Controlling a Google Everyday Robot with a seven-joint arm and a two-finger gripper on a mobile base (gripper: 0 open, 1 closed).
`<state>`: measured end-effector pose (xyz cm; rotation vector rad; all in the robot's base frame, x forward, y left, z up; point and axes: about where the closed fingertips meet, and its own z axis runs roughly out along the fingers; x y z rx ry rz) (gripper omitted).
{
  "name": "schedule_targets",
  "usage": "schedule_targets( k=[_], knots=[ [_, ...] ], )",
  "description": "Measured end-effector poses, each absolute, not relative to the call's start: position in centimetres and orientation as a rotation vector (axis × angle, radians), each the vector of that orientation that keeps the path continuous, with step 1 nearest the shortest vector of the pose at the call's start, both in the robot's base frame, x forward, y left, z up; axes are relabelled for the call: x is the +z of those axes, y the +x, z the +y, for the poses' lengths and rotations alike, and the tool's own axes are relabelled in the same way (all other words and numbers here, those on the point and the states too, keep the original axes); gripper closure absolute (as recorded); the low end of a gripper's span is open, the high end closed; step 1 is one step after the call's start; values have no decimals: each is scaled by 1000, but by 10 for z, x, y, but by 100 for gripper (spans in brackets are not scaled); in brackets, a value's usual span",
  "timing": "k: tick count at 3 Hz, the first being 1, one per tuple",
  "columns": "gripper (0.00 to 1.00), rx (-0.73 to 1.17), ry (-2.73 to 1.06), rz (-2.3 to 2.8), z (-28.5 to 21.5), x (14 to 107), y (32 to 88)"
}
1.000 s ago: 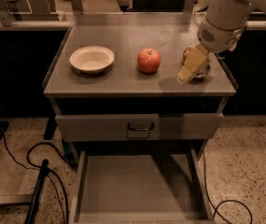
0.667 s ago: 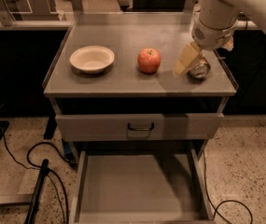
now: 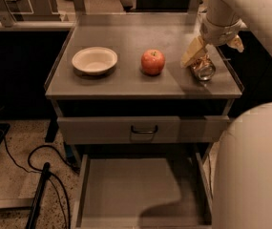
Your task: Place orange can into middle drawer
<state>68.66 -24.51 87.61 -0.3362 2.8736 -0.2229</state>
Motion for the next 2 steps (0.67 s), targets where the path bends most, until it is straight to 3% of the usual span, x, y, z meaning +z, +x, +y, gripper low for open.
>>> schedule_targets(
  k=[2],
  knots=[
    [0, -214, -246, 2894, -251, 856, 719]
  ],
)
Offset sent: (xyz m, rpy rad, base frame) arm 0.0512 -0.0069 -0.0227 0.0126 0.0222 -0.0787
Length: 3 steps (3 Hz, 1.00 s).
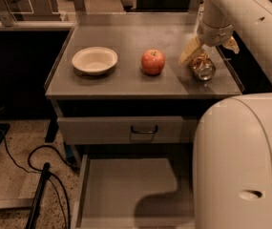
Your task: Place orange can into middle drawer
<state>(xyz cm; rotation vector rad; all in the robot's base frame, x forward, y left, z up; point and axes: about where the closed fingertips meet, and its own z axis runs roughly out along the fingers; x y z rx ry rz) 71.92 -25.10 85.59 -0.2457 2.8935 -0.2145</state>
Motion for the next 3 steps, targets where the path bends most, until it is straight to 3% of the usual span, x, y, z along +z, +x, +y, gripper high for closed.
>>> schedule_targets(
  k=[2, 3],
  knots=[
    [0, -207, -269, 2918, -247, 833, 732],
    [20, -169, -307, 2905, -247, 831, 734]
  ],
)
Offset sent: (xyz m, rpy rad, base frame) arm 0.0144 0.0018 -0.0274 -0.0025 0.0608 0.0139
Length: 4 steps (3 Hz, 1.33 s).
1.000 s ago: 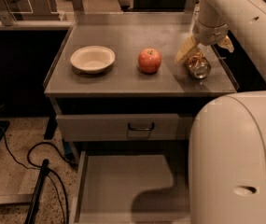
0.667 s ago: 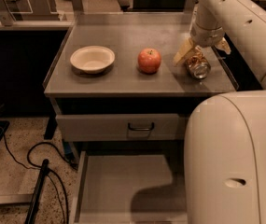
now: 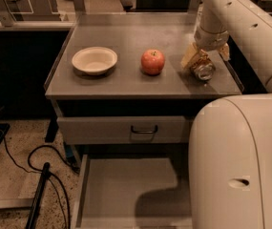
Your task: Place orange can into middle drawer
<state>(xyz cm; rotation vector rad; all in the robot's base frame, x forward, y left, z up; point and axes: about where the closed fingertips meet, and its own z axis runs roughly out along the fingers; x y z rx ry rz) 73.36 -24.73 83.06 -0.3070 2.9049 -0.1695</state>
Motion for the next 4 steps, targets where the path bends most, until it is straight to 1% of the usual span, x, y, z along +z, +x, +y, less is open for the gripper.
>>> schedule_targets(
  k=[3, 4],
  knots=[
    [89, -169, -307, 2905, -247, 831, 734],
    [100, -169, -307, 2905, -247, 831, 734]
  ],
)
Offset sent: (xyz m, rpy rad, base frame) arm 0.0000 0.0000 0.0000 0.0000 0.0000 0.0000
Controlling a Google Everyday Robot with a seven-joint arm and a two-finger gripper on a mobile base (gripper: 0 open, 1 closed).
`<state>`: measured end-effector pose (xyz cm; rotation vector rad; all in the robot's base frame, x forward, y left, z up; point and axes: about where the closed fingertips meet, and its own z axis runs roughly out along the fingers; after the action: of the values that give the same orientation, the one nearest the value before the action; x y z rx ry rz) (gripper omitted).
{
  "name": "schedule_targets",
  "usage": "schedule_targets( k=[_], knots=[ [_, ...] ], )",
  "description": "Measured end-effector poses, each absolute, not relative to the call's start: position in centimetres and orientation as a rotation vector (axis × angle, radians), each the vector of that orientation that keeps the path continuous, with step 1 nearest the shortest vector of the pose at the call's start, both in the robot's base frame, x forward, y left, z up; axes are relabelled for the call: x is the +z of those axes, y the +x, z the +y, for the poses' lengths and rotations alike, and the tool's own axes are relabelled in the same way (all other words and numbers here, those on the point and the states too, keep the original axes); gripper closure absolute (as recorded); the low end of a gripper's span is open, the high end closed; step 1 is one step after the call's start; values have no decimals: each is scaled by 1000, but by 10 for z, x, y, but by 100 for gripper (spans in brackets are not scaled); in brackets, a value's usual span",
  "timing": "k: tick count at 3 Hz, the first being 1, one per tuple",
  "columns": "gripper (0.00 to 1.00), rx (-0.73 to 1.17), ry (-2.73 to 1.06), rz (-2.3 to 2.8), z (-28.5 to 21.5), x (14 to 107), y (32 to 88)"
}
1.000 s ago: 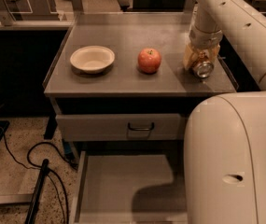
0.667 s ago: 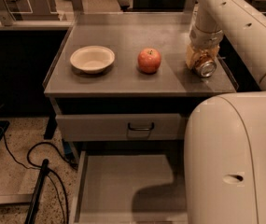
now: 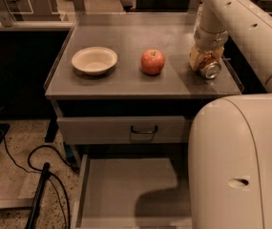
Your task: Place orange can into middle drawer
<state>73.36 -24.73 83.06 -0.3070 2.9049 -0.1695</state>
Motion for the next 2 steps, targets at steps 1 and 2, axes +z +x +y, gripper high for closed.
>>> schedule_targets(
  k=[1, 2],
  knots=[
    [100, -138, -337, 2876, -247, 833, 735],
    [100, -141, -325, 2843, -265, 844, 726]
  ],
)
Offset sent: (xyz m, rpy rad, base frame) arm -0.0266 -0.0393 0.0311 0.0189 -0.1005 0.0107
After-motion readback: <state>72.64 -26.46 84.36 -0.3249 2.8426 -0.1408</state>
